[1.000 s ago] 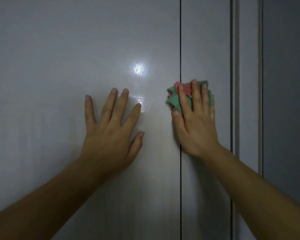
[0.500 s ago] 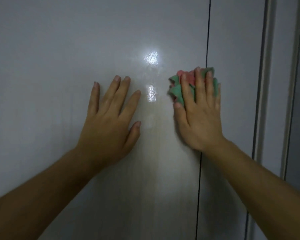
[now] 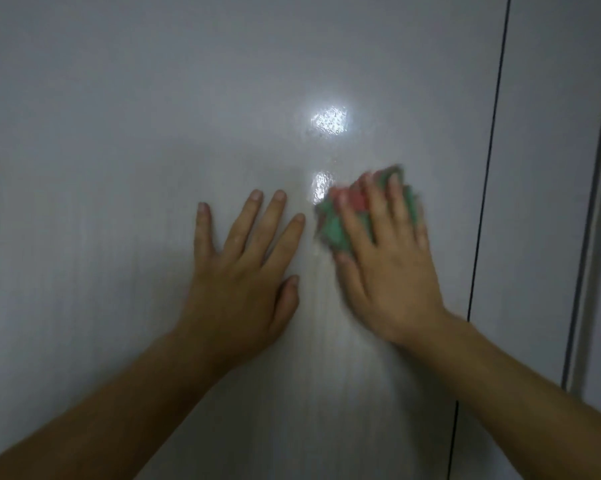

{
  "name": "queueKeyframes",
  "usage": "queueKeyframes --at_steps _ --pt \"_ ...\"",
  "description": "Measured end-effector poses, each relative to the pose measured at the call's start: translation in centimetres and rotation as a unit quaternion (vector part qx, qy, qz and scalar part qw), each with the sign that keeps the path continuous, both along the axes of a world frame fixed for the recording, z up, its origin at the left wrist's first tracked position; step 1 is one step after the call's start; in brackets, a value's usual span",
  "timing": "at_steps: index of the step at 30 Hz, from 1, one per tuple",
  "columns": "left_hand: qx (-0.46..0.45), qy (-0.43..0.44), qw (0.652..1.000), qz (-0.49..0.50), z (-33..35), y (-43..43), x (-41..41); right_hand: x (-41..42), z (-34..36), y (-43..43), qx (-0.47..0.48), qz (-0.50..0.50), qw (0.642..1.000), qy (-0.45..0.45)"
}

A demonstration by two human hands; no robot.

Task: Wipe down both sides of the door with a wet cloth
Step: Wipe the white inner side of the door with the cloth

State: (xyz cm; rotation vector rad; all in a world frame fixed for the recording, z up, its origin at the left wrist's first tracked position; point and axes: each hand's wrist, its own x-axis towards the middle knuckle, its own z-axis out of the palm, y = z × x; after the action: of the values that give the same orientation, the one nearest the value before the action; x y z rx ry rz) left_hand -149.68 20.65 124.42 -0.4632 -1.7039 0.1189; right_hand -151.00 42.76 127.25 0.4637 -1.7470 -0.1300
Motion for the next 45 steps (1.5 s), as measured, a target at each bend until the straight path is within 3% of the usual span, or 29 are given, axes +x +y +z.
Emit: queueKeyframes --at_steps 4,9,11,15,17,19,23,27,30,36,42,45 --pt "0.006 -0.016 0.998 -0.059 -0.4 -2.6 0.7 0.8 -2.7 0.0 0.13 -0.003 0.991 -0.021" --pt "0.053 -0.011 0.999 -0.001 -0.9 -6.5 0.9 0.4 4.9 -1.8 -0.021 -0.025 0.999 0.001" --pt "0.071 -0.011 0.997 0.017 -1.0 -7.4 0.7 0.2 4.6 -3.4 -0.03 -0.017 0.999 0.01" --pt "0.068 -0.025 0.997 0.026 -1.2 -8.3 0.6 0.5 -1.4 -5.0 0.136 0.003 0.991 -0.007" --pt "0.059 -0.027 0.997 0.038 -1.1 -8.5 0.5 0.8 -1.0 -4.6 0.188 -0.003 0.982 -0.01" --pt "0.056 -0.031 0.997 0.051 -1.1 -8.7 0.7 0.6 2.1 -4.9 0.159 -0.019 0.987 0.005" --pt "0.048 -0.028 0.998 0.026 -1.0 -9.0 0.8 0.3 6.3 -7.3 0.003 -0.024 1.0 0.016" --pt "0.061 -0.013 0.997 -0.048 -1.4 -11.9 1.1 0.5 0.1 -9.7 0.149 -0.003 0.989 0.0" --pt "0.088 -0.007 0.996 -0.032 -2.0 -14.8 1.3 0.8 0.1 -9.6 0.214 -0.002 0.977 -0.004" --pt "0.109 -0.023 0.994 0.023 -2.1 -18.7 0.8 0.2 6.6 -13.6 0.037 -0.02 0.999 0.03" --pt "0.097 -0.016 0.995 -0.033 -2.2 -20.1 1.2 0.4 -0.1 -15.7 0.247 0.006 0.969 -0.002" --pt "0.105 -0.013 0.993 -0.046 -2.8 -22.2 1.0 0.1 4.0 -16.5 0.197 -0.017 0.98 0.026"
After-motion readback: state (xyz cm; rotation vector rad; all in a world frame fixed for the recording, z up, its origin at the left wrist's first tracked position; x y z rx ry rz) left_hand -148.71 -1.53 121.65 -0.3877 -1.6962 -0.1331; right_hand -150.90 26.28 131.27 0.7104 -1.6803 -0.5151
